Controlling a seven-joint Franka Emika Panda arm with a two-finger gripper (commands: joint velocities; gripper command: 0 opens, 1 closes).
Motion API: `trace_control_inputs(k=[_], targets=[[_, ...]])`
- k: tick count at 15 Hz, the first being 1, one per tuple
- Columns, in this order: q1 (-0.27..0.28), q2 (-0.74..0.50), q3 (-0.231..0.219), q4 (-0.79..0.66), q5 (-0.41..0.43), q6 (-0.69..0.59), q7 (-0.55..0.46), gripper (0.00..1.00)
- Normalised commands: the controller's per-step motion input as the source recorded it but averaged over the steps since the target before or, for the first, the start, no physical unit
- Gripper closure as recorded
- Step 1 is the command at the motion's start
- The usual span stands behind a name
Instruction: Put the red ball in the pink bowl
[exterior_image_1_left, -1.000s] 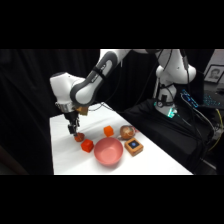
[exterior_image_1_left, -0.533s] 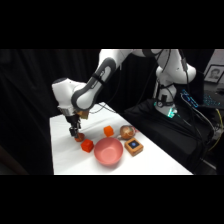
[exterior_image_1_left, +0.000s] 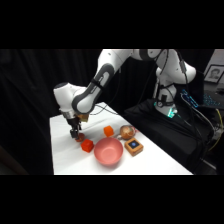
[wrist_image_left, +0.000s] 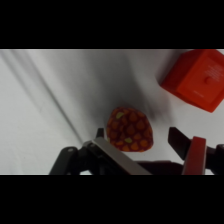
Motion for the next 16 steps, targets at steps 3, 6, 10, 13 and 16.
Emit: trace_control_inputs(k=[3,6,10,13,16], targets=[[-0.03,0.17,-0.002,0.25,0.102,0.04,0.02,0.0],[-0.029,0.16,0.0,0.25,0.101,0.02,0.02,0.28],[-0.022,0.14,-0.003,0.24,0.097,-0.02,0.02,0.62],[-0.021,0.12,-0.004,0.23,0.094,-0.06,0.02,0.85],[-0.016,0.1,-0.008,0.21,0.088,-0.09,0.02,0.98]])
